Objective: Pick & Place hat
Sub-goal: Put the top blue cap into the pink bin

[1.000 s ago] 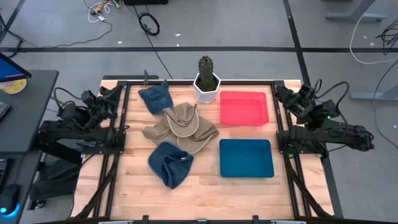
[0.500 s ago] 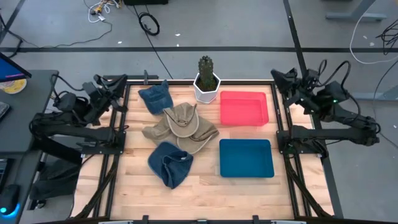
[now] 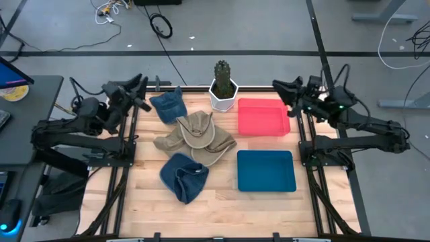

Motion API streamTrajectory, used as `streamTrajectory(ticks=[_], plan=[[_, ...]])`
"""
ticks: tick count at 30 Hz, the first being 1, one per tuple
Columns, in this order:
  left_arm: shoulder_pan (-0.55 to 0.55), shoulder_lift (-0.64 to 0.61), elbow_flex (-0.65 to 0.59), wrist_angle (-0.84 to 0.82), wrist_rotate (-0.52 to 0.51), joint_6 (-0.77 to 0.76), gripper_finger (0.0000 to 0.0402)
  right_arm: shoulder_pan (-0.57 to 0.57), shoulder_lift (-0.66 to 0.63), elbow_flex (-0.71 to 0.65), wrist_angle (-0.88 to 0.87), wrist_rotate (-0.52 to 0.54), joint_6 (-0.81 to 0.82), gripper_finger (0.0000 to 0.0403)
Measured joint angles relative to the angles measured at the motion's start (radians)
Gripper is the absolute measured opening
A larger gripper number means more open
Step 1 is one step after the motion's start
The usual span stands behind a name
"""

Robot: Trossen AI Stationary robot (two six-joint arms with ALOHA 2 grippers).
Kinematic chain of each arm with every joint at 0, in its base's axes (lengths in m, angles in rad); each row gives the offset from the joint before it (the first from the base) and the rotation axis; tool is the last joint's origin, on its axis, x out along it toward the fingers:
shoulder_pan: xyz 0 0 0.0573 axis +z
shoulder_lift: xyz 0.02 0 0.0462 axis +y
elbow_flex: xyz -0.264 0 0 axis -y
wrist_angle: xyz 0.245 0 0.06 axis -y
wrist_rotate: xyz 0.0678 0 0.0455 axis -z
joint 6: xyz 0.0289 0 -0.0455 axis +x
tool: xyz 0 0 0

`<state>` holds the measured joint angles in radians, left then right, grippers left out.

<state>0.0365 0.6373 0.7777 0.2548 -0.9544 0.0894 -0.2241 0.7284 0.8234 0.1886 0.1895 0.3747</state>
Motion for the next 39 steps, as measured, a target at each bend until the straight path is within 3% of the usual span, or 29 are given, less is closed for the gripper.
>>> streamTrajectory(ticks=[5, 9, 16, 21, 26, 33, 39], plan=[[0.058, 0.071, 0.176, -0.234, -0.048, -0.051, 0.0220, 0.000, 0.058, 0.000, -0.005, -0.034, 0.035, 0.0150], [0.123, 0.148, 0.336, -0.531, -0.042, -0.212, 0.0256, -0.001, 0.095, 0.000, -0.005, -0.085, 0.033, 0.0184], [0.253, 0.311, 0.538, -0.936, 0.144, -0.408, 0.0269, -0.002, 0.124, 0.000, -0.023, -0.124, 0.006, 0.0213], [0.367, 0.407, 0.571, -1.057, 0.314, -0.474, 0.0261, -0.002, 0.124, 0.000, -0.084, -0.130, -0.018, 0.0215], [0.492, 0.497, 0.571, -1.169, 0.413, -0.597, 0.0258, -0.002, 0.124, 0.000, -0.143, -0.130, 0.007, 0.0215], [0.631, 0.633, 0.571, -1.179, 0.626, -0.628, 0.0257, -0.002, 0.134, 0.000, -0.220, -0.129, 0.036, 0.0215], [0.695, 0.745, 0.571, -1.179, 0.670, -0.620, 0.0257, -0.002, 0.160, 0.000, -0.221, -0.129, 0.058, 0.0215]])
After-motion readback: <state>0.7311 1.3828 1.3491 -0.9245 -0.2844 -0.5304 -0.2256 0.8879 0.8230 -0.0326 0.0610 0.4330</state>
